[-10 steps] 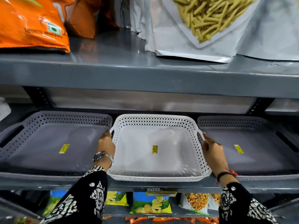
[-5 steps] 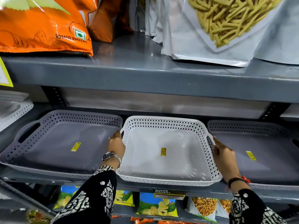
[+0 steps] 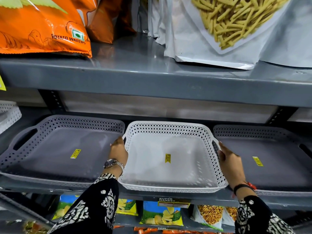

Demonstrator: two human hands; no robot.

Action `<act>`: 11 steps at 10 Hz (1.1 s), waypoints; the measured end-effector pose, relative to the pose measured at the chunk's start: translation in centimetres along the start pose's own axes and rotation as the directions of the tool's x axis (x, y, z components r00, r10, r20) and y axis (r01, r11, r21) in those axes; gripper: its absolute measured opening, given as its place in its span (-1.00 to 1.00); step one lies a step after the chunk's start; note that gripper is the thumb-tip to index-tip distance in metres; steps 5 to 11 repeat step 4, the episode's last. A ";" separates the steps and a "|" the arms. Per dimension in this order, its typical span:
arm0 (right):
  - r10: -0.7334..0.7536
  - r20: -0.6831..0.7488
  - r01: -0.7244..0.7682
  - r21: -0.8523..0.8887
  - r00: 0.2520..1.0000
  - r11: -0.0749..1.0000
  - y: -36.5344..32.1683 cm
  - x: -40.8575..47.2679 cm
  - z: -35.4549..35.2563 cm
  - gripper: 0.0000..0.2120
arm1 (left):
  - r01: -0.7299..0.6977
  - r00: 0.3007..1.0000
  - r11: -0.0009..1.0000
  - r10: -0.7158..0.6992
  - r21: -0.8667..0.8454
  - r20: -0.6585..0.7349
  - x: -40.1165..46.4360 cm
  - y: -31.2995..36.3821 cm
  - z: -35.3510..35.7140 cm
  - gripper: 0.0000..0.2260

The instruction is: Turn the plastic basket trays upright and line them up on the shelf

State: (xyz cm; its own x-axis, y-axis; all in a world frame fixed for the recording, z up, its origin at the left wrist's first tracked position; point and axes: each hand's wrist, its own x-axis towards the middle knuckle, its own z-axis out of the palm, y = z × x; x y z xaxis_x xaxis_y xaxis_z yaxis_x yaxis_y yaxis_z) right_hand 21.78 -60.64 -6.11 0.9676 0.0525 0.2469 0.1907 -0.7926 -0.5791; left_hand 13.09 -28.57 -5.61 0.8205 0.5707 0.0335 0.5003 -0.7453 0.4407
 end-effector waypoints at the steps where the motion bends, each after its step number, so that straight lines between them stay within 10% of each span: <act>1: 0.019 0.040 -0.017 -0.056 0.999 0.998 -0.5 -0.1 -0.5 -0.64 | -0.029 0.999 0.989 0.026 0.148 0.021 -0.3 0.4 -0.5 -0.62; 11: 0.019 0.037 -0.008 -0.277 0.999 0.961 -2.1 -0.7 -1.5 -0.61 | -0.074 0.993 0.964 0.094 0.254 -0.069 -0.3 1.4 -1.7 -0.56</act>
